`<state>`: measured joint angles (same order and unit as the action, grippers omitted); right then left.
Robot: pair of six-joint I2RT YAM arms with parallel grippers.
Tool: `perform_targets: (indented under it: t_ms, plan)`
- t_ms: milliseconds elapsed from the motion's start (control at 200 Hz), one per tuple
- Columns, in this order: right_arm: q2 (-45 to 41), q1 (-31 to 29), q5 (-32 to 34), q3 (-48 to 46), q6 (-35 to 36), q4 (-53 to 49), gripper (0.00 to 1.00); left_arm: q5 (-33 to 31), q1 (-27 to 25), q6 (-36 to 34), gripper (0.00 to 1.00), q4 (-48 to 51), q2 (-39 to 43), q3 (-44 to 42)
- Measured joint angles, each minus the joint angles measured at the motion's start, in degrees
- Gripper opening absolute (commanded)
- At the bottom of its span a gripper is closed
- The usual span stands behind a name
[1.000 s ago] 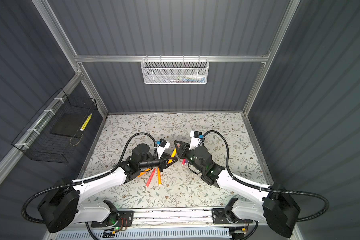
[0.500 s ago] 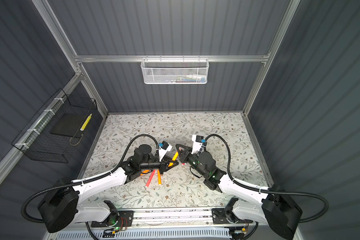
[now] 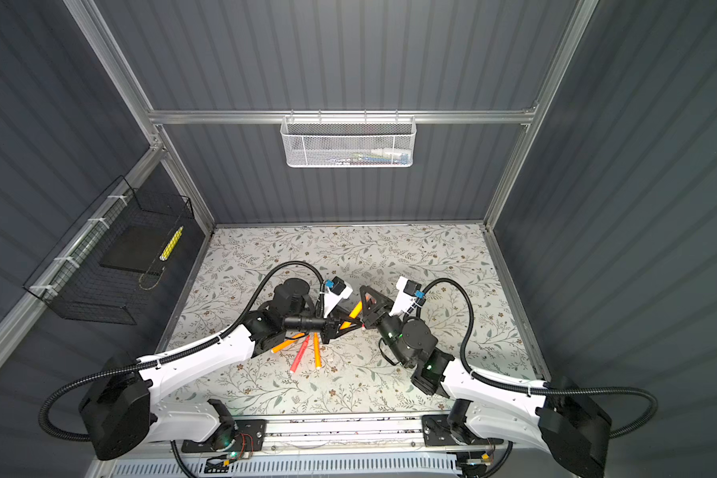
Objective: Insert the pens into the pen caps
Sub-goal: 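Push the cap further down the orange marker with the right gripper, then open the right gripper and withdraw while left gripper carries capped marker away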
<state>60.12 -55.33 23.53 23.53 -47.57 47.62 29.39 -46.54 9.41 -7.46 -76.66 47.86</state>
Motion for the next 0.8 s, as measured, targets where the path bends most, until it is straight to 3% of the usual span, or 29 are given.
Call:
perform_targets:
  t_ms: [130, 240, 535, 750, 800]
  plan:
    - [2.34, -1.55, 5.29, 3.39, -3.52, -6.62, 0.0, -7.48, -1.46, -1.73, 0.0, 3.39, -0.5, 1.03]
    - [4.15, -1.57, 6.19, 3.85, -3.48, -5.03, 0.0, -8.46, -1.42, -1.92, 0.0, 6.71, -1.25, 3.23]
    - [2.64, -2.29, 0.33, 0.5, 2.62, 5.33, 0.0, 9.46, 2.86, 3.13, 0.0, 5.11, -0.2, 2.64]
    - [-1.68, -5.31, -2.97, 0.07, 4.74, 6.19, 0.0, 12.98, 2.89, 5.46, 0.0, 0.37, 6.88, -1.97]
    - [-2.32, -5.46, -3.28, 0.31, 4.74, 5.81, 0.12, 12.83, 2.86, 5.42, 0.0, 0.57, 7.85, -1.97]
